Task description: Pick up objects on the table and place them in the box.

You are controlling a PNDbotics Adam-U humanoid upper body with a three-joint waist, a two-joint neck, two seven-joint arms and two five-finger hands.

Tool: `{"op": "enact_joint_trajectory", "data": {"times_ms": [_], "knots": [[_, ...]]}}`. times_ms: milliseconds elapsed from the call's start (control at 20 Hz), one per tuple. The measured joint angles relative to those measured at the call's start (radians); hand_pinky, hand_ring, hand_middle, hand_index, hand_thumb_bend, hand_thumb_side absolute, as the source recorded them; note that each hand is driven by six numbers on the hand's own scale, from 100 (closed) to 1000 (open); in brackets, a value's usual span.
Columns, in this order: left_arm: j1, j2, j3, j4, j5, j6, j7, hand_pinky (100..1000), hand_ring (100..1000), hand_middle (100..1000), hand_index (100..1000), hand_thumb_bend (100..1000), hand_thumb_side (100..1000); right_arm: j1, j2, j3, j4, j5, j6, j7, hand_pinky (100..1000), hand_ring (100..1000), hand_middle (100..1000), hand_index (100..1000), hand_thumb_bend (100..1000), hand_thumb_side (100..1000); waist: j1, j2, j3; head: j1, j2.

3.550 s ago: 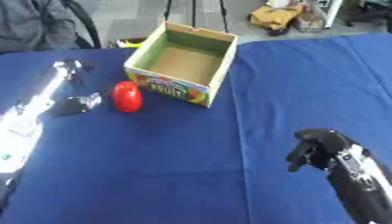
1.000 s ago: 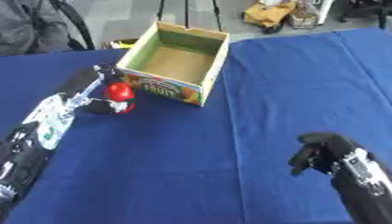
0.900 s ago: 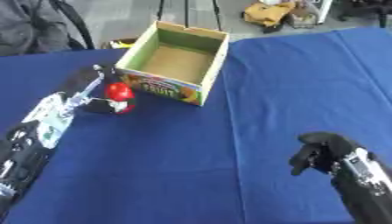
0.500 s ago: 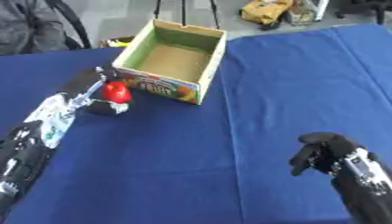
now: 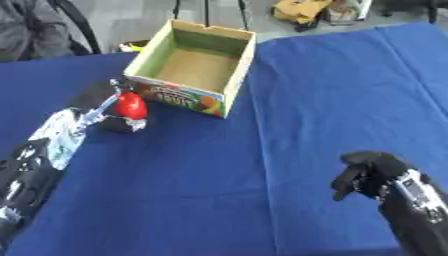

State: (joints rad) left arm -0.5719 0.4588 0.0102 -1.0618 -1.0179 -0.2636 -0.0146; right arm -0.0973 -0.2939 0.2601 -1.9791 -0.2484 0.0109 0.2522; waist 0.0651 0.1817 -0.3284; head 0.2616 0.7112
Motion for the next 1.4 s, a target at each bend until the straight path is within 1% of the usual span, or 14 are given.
{"op": "enact_joint_trajectory", "data": {"times_ms": [100,200,250,350,400,500,550,600,700,800,950,1000,1050,1400], "knots": [[-0.001,0.0,0.0,0.003,-0.006,0.0,0.0,528,577,664,801,493,646,0.0,0.0,0.001,0.0,0.0,0.0,0.0,502,571,506,728,100,865,0.0,0.0,0.0,0.0,0.0],[-0.002,0.0,0.0,0.006,-0.009,-0.001,-0.003,482,561,661,800,459,616,0.0,0.0,0.003,0.0,0.0,0.0,0.0,502,571,506,728,100,865,0.0,0.0,0.0,0.0,0.0],[-0.002,0.001,0.0,0.008,-0.01,-0.003,-0.006,449,546,660,800,422,575,0.0,0.0,0.003,0.0,0.0,0.0,0.0,502,571,506,728,100,865,0.001,0.0,0.0,0.0,0.0],[-0.002,0.003,0.0,0.009,-0.01,-0.006,-0.018,428,531,656,801,330,467,0.0,0.0,0.004,0.0,0.0,0.0,0.0,502,571,506,728,100,866,0.001,0.0,0.0,0.0,0.0],[-0.003,0.004,0.001,0.01,-0.009,-0.007,-0.025,421,527,655,801,287,427,0.0,0.0,0.005,0.0,0.0,0.0,0.0,502,571,506,728,100,864,0.001,0.0,0.0,0.0,0.0],[-0.003,0.004,0.004,0.01,0.001,-0.007,-0.045,385,511,653,802,200,305,0.0,0.001,0.005,0.0,0.0,0.0,0.0,502,571,506,728,100,862,0.001,-0.002,0.0,-0.001,0.0],[-0.003,0.004,0.006,0.01,0.008,-0.006,-0.056,367,506,650,801,150,229,0.0,0.001,0.005,0.0,0.0,0.0,0.0,502,571,506,728,100,860,0.001,-0.003,0.0,-0.001,0.0],[-0.002,0.004,0.007,0.01,0.017,-0.005,-0.068,352,502,648,801,100,180,0.0,0.001,0.005,0.0,0.0,0.0,0.0,502,572,506,728,100,858,0.001,-0.004,0.0,-0.001,0.001],[0.001,0.004,0.007,0.004,0.036,0.001,-0.088,330,497,646,800,100,191,0.0,0.002,0.005,0.0,0.0,0.0,0.0,502,572,506,728,100,855,0.001,-0.005,0.002,-0.002,0.001],[0.008,0.004,0.01,-0.004,0.054,0.01,-0.104,300,486,637,796,100,243,0.0,0.002,0.005,0.0,0.0,0.001,0.0,502,571,506,727,100,850,0.001,-0.007,0.003,-0.005,0.001],[0.019,0.004,0.013,-0.015,0.085,0.023,-0.118,278,476,629,793,100,257,0.0,0.002,0.005,0.0,0.0,0.001,0.0,502,572,506,727,100,842,0.001,-0.009,0.007,-0.008,0.001],[0.021,0.004,0.013,-0.019,0.095,0.026,-0.121,270,472,626,791,100,276,0.0,0.002,0.005,0.0,0.0,0.001,0.0,502,572,506,727,100,842,0.001,-0.009,0.008,-0.008,0.001],[0.025,0.004,0.013,-0.022,0.106,0.03,-0.124,266,469,624,791,100,262,0.0,0.002,0.005,0.0,0.0,0.001,0.0,502,572,506,727,100,840,0.0,-0.009,0.008,-0.009,0.001],[0.057,0.008,0.021,-0.073,0.178,0.043,-0.138,249,457,616,790,100,280,0.001,0.002,0.002,0.0,0.0,0.001,-0.001,502,572,506,727,100,830,0.0,-0.01,0.014,-0.017,0.001]]}}
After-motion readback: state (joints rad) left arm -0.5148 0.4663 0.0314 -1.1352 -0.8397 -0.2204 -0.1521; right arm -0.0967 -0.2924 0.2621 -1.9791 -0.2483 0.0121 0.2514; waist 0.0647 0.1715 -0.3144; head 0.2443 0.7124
